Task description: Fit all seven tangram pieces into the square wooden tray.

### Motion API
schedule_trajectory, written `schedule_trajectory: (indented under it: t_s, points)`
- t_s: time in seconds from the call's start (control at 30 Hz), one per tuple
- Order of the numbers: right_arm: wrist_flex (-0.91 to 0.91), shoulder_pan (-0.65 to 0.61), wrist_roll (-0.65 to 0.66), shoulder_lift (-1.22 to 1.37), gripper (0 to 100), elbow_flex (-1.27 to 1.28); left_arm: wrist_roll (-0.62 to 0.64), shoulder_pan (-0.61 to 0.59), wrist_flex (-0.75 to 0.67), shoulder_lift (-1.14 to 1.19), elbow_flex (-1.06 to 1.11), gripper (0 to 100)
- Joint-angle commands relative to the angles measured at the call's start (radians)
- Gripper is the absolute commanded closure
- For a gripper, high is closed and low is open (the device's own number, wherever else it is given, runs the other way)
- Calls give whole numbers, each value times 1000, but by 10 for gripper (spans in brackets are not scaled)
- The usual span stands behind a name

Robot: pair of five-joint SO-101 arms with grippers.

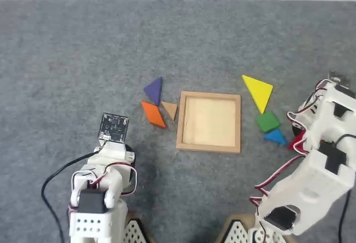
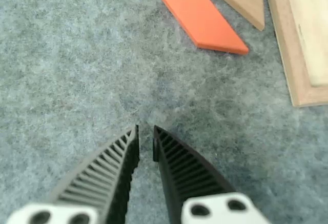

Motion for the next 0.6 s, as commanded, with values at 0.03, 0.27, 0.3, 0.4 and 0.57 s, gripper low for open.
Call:
schedule_trajectory:
  t_s: [0.03, 0.27, 0.3, 0.4, 0.57]
  points:
    - [25, -4, 14, -7, 742, -43, -8, -5, 5, -17, -5, 953]
    - [120, -76, 14, -176, 743, -58, -8, -5, 5, -17, -5, 953]
    - [137, -88, 12, -200, 746, -58, -8, -5, 5, -17, -5, 953]
    - [173, -136, 12, -271, 767, -57, -8, -5, 5, -17, -5, 953]
    - [251, -179, 2, -343, 746, -54, -8, -5, 5, -17, -5, 953]
